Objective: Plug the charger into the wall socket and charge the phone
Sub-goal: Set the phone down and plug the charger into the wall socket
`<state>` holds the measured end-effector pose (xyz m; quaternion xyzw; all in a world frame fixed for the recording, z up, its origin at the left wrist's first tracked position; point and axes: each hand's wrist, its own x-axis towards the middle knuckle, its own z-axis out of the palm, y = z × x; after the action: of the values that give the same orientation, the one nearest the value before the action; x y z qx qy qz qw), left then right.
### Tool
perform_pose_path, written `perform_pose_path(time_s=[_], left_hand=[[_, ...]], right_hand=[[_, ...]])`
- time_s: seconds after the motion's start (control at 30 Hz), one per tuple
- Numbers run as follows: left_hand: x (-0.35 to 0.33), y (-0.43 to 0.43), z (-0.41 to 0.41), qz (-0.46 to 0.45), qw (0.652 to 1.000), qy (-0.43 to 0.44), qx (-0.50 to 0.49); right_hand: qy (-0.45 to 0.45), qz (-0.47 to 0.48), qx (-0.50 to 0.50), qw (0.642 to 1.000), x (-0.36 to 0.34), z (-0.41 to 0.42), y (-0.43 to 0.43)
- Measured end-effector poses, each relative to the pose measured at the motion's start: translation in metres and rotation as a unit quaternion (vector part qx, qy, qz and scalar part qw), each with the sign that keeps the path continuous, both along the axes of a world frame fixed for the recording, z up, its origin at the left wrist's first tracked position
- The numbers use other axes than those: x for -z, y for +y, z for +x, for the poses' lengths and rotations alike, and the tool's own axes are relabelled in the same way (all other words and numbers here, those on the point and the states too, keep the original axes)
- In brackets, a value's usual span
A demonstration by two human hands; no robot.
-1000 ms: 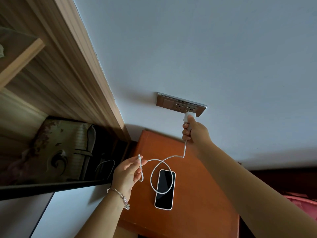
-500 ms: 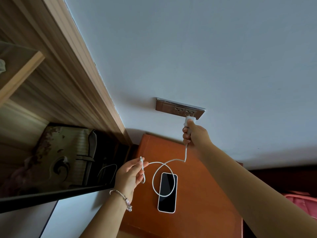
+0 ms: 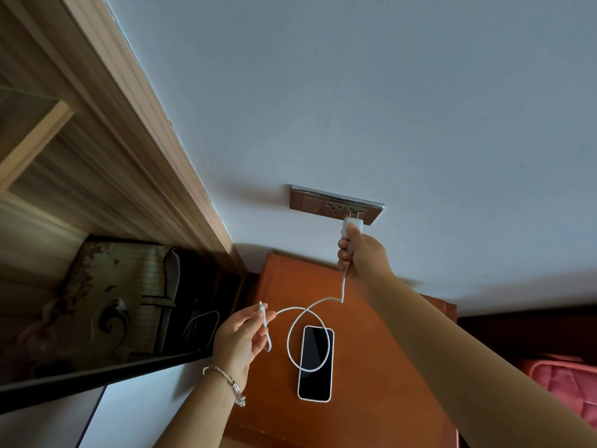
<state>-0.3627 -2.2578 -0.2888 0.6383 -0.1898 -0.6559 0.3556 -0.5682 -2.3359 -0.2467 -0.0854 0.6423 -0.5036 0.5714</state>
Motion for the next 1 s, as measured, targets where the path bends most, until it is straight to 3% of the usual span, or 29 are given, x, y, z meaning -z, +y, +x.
perform_pose_path(time_s=[0.4,0.57,1.0], left_hand=[[0.005,0.006,0.007,0.014,1.0,0.005,-0.004],[0.006,0.007,0.005,0.01,1.0,-0.009,-0.004],[0.009,0.009,0.008,0.014,1.0,0.001,-0.013]], right_hand=[[-0.016,0.012,-0.009,1.0,0.004,-0.001,-0.003],[-0.073,-0.006,0.049,0.996,0.004,0.005,-0.003],[-0.025,-0.013,0.089,0.996,0.005,0.012,-0.002]])
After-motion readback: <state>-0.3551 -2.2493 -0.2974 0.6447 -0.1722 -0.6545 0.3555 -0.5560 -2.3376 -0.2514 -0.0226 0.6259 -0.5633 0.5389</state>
